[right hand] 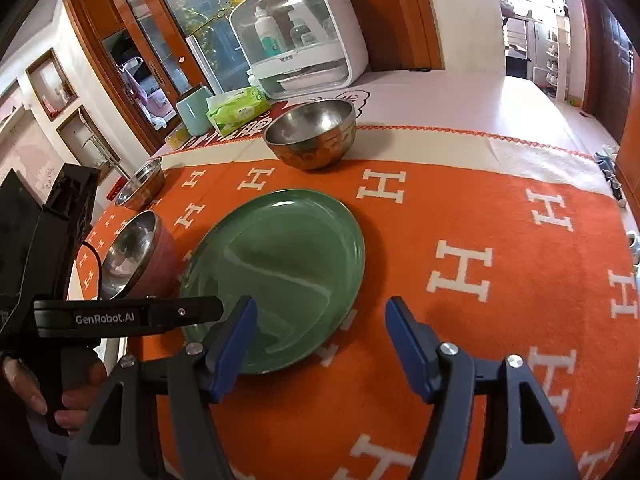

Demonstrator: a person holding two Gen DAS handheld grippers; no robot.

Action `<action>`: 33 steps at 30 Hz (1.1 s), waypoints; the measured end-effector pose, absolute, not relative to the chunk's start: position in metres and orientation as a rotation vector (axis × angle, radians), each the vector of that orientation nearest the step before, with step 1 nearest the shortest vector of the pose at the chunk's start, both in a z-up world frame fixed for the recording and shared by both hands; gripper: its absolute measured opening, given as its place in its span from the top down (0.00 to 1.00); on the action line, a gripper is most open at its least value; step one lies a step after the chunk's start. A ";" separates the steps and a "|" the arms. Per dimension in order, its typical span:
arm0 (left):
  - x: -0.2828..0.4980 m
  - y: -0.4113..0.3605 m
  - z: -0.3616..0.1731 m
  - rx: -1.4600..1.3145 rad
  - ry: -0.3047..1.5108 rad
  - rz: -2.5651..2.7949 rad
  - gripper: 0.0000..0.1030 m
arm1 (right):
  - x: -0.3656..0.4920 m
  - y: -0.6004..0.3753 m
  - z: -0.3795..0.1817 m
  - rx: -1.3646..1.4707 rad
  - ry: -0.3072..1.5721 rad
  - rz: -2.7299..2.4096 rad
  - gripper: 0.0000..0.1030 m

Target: Organize plates and bowls

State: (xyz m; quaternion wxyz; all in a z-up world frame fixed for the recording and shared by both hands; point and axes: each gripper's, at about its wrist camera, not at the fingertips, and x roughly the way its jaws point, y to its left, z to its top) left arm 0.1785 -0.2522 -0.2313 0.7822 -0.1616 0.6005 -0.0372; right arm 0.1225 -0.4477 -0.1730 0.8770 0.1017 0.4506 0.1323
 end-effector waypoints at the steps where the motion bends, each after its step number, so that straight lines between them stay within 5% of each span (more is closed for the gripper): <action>1: 0.179 -0.253 -0.232 -0.346 1.296 -0.075 0.26 | 0.126 -0.449 -0.177 0.214 0.945 0.282 0.41; 33: 0.203 -0.274 -0.231 -0.155 1.186 0.019 0.30 | 0.144 -0.455 -0.206 0.224 0.974 0.343 0.82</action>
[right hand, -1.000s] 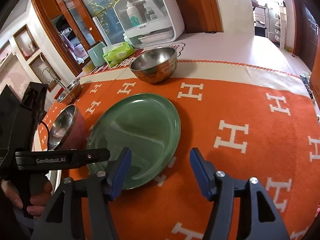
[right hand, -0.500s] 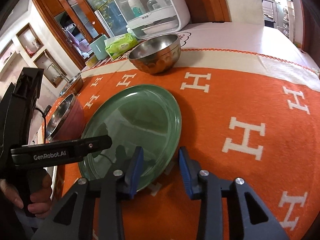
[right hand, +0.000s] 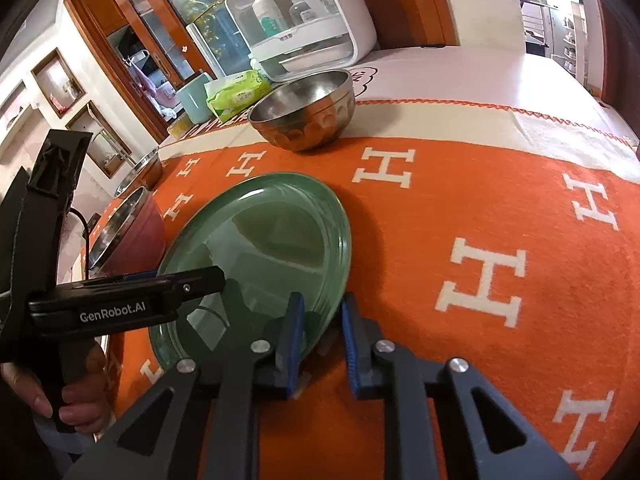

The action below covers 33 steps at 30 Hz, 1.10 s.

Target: Organize plates and bowls

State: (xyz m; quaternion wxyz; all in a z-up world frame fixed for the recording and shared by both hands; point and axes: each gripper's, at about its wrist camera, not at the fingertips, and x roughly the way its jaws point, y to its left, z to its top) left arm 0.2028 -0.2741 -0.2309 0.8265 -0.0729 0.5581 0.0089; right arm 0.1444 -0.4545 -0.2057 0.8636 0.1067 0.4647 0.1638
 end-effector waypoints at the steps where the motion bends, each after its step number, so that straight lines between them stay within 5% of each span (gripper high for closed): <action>1: 0.202 -0.275 -0.231 -0.154 1.185 0.022 0.32 | 0.144 -0.454 -0.205 0.217 0.976 0.341 0.82; 15: 0.201 -0.264 -0.228 -0.188 1.193 0.026 0.50 | 0.136 -0.453 -0.202 0.204 1.021 0.294 0.84; 33: 0.177 -0.283 -0.205 -0.160 1.191 -0.082 0.59 | 0.097 -0.468 -0.180 0.220 1.003 0.204 0.84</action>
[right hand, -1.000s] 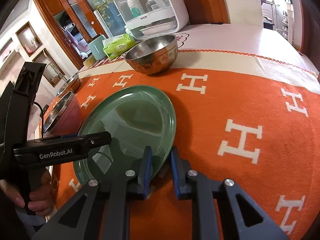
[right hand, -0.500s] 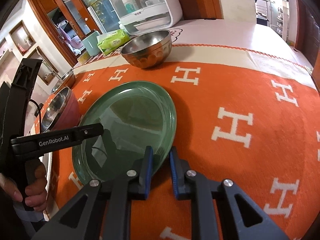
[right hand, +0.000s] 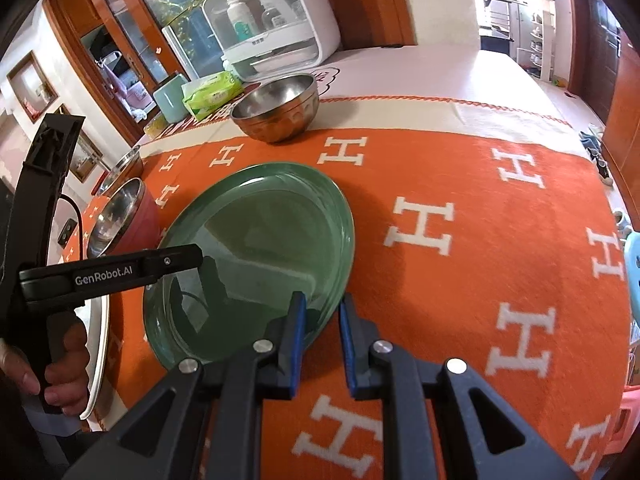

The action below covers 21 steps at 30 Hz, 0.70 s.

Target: Organize plates and bowls

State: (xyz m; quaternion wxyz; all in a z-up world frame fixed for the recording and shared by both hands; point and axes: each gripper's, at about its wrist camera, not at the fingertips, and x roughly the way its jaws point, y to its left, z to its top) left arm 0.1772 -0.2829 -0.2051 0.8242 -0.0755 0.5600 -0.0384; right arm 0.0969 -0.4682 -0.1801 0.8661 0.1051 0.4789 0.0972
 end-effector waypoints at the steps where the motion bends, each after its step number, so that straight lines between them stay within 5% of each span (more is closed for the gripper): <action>1: 0.176 -0.283 -0.203 -0.160 1.185 -0.085 0.60 | 0.094 -0.468 -0.178 0.219 0.998 0.202 0.84; 12: 0.150 -0.270 -0.171 -0.196 1.095 -0.087 0.73 | 0.062 -0.462 -0.155 0.219 0.929 0.193 0.84; 21: 0.110 -0.252 -0.143 -0.223 1.032 -0.084 0.75 | 0.036 -0.446 -0.128 0.175 0.859 0.212 0.84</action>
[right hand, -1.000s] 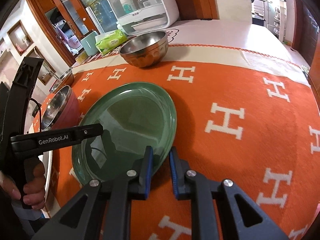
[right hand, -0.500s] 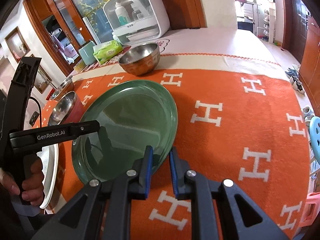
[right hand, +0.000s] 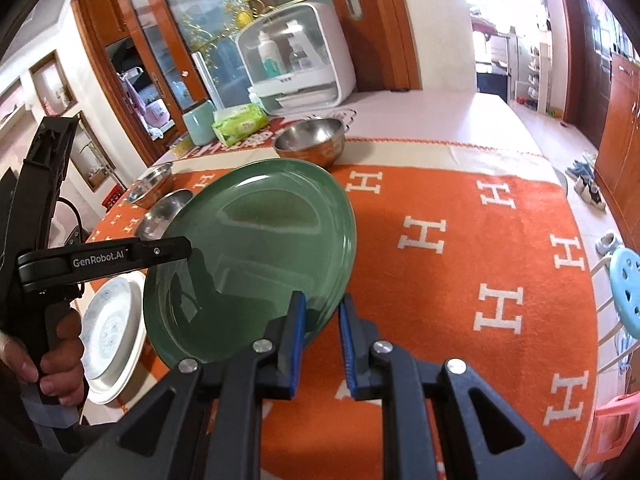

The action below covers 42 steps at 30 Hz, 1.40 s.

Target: Organize plates and bowls

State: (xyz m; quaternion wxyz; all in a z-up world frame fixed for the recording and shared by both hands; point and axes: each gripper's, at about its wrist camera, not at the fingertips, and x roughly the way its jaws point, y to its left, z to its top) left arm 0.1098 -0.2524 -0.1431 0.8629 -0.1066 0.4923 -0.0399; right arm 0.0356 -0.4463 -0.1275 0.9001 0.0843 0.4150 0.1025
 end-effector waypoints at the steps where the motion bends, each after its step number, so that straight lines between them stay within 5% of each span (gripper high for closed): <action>1: 0.105 -0.250 -0.139 -0.224 1.022 -0.082 0.75 | 0.032 -0.443 -0.124 0.167 0.851 0.215 0.84; 42: 0.015 -0.112 -0.117 -0.145 1.076 -0.048 0.75 | -0.040 -0.294 -0.115 0.127 0.908 0.283 0.83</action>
